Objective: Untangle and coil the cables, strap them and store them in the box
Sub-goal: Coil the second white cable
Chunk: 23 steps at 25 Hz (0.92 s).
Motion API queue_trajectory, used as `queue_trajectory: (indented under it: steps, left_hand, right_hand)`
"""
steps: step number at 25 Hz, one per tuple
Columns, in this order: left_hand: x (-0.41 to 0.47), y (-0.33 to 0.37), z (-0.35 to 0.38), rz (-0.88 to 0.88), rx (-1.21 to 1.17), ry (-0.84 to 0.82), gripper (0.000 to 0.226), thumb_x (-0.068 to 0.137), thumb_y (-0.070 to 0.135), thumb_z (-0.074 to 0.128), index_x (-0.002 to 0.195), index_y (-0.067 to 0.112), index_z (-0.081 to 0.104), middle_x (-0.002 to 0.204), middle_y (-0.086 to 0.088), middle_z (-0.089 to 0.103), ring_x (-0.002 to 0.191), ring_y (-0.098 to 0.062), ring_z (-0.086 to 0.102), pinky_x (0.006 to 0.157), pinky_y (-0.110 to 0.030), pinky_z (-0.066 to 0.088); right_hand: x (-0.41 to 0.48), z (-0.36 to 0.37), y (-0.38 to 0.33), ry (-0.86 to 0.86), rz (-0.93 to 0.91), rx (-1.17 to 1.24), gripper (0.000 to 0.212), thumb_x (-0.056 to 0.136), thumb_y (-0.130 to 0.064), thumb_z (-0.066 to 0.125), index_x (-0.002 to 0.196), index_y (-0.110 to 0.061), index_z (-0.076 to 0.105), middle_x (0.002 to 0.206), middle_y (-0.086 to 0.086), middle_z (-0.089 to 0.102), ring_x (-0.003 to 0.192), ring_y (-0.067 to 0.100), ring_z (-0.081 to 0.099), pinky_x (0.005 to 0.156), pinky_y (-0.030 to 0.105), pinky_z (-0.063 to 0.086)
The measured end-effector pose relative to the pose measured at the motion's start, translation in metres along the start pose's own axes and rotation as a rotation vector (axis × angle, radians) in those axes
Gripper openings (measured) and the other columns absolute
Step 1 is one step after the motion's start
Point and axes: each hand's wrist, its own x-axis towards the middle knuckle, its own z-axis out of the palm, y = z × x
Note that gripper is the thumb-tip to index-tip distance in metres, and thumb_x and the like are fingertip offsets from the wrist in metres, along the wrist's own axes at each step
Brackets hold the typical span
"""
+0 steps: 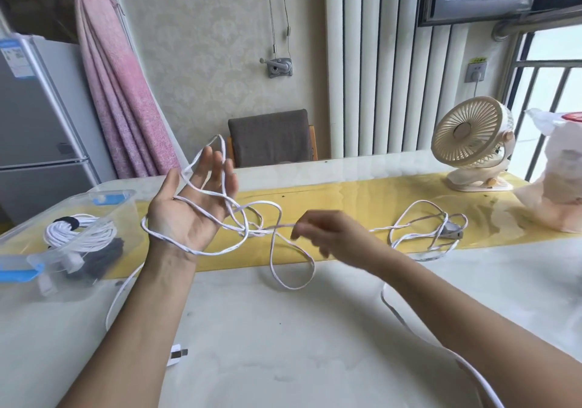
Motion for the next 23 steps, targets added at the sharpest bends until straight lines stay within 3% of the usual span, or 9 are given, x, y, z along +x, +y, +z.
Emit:
queue_trajectory:
  steps: [2, 4, 7, 10, 13, 17, 19, 21, 23]
  left_hand:
    - [0.001, 0.005, 0.0, 0.116, 0.103, 0.141, 0.025, 0.07, 0.027, 0.065, 0.084, 0.008, 0.073, 0.076, 0.002, 0.066, 0.064, -0.013, 0.061, 0.06, -0.019, 0.048]
    - [0.003, 0.013, -0.004, 0.202, 0.222, 0.29, 0.013, 0.071, 0.024, 0.063, 0.071, 0.016, 0.073, 0.064, 0.009, 0.061, 0.056, -0.007, 0.058, 0.054, -0.016, 0.043]
    - [0.008, 0.022, -0.014, 0.226, 0.329, 0.423, 0.018, 0.092, 0.012, 0.048, 0.082, 0.017, 0.061, 0.056, 0.011, 0.057, 0.049, 0.0, 0.053, 0.046, -0.011, 0.036]
    - [0.012, 0.025, -0.029, 0.23, 0.624, 0.625, 0.02, 0.094, 0.004, 0.042, 0.085, 0.015, 0.055, 0.044, 0.01, 0.047, 0.036, -0.002, 0.038, 0.034, -0.012, 0.023]
    - [0.001, 0.029, -0.043, 0.233, 1.416, 0.828, 0.007, 0.085, 0.007, 0.063, 0.091, 0.01, 0.065, 0.077, -0.004, 0.064, 0.07, -0.02, 0.058, 0.051, -0.021, 0.04]
    - [-0.013, 0.04, -0.044, -0.529, 2.042, 0.525, 0.031, 0.057, 0.004, 0.079, 0.076, 0.012, 0.055, 0.075, -0.008, 0.052, 0.068, -0.021, 0.044, 0.053, -0.025, 0.035]
    - [-0.011, 0.046, -0.036, -0.434, 2.065, 0.522, 0.057, 0.056, 0.001, 0.076, 0.109, 0.008, 0.055, 0.077, -0.011, 0.052, 0.072, -0.021, 0.046, 0.061, -0.028, 0.036]
    - [-0.016, 0.052, -0.021, -0.044, 1.884, 0.545, 0.079, 0.072, -0.012, 0.067, 0.141, 0.011, 0.035, 0.101, -0.014, 0.059, 0.103, -0.026, 0.052, 0.081, -0.031, 0.04]
    - [-0.035, 0.068, -0.007, 0.031, 1.54, 0.037, 0.093, 0.071, -0.009, 0.071, 0.147, 0.022, 0.028, 0.144, -0.008, 0.044, 0.136, -0.016, 0.035, 0.098, -0.028, 0.039]
  right_hand:
    - [0.002, -0.026, -0.005, 0.257, -0.023, 0.245, 0.027, 0.097, -0.021, 0.049, 0.075, -0.019, 0.064, 0.06, -0.002, 0.036, 0.046, 0.005, 0.031, 0.044, 0.019, 0.026]
    - [0.0, -0.057, -0.001, 0.607, -0.015, 0.389, 0.029, 0.098, -0.02, 0.046, 0.073, -0.019, 0.062, 0.058, -0.004, 0.036, 0.043, 0.004, 0.03, 0.042, 0.017, 0.026]
    - [-0.005, -0.096, 0.018, 1.019, 0.095, 0.506, 0.029, 0.098, -0.02, 0.044, 0.072, -0.02, 0.057, 0.06, -0.002, 0.039, 0.041, 0.004, 0.033, 0.039, 0.017, 0.027]
    - [-0.008, -0.113, 0.036, 1.16, 0.201, 0.472, 0.03, 0.1, -0.022, 0.041, 0.074, -0.018, 0.056, 0.06, 0.0, 0.04, 0.046, 0.01, 0.033, 0.035, 0.016, 0.026]
    - [-0.007, -0.114, 0.038, 1.151, 0.217, 0.475, 0.032, 0.1, -0.022, 0.04, 0.072, -0.02, 0.055, 0.06, 0.0, 0.041, 0.046, 0.01, 0.034, 0.034, 0.016, 0.026]
    - [-0.008, -0.108, 0.031, 0.993, 0.118, 0.49, 0.03, 0.099, -0.021, 0.042, 0.075, -0.019, 0.059, 0.057, 0.0, 0.043, 0.038, 0.001, 0.035, 0.038, 0.015, 0.026]
    - [-0.006, -0.103, 0.025, 0.926, 0.076, 0.445, 0.03, 0.099, -0.02, 0.042, 0.075, -0.018, 0.06, 0.058, 0.0, 0.046, 0.04, 0.001, 0.035, 0.04, 0.015, 0.027]
    - [-0.005, -0.099, 0.018, 0.903, 0.036, 0.406, 0.031, 0.1, -0.018, 0.04, 0.077, -0.018, 0.061, 0.06, -0.001, 0.049, 0.041, 0.002, 0.034, 0.04, 0.015, 0.026]
    - [-0.005, -0.095, 0.014, 0.881, 0.0, 0.373, 0.031, 0.1, -0.017, 0.039, 0.079, -0.018, 0.061, 0.061, -0.002, 0.051, 0.041, 0.002, 0.033, 0.041, 0.015, 0.026]
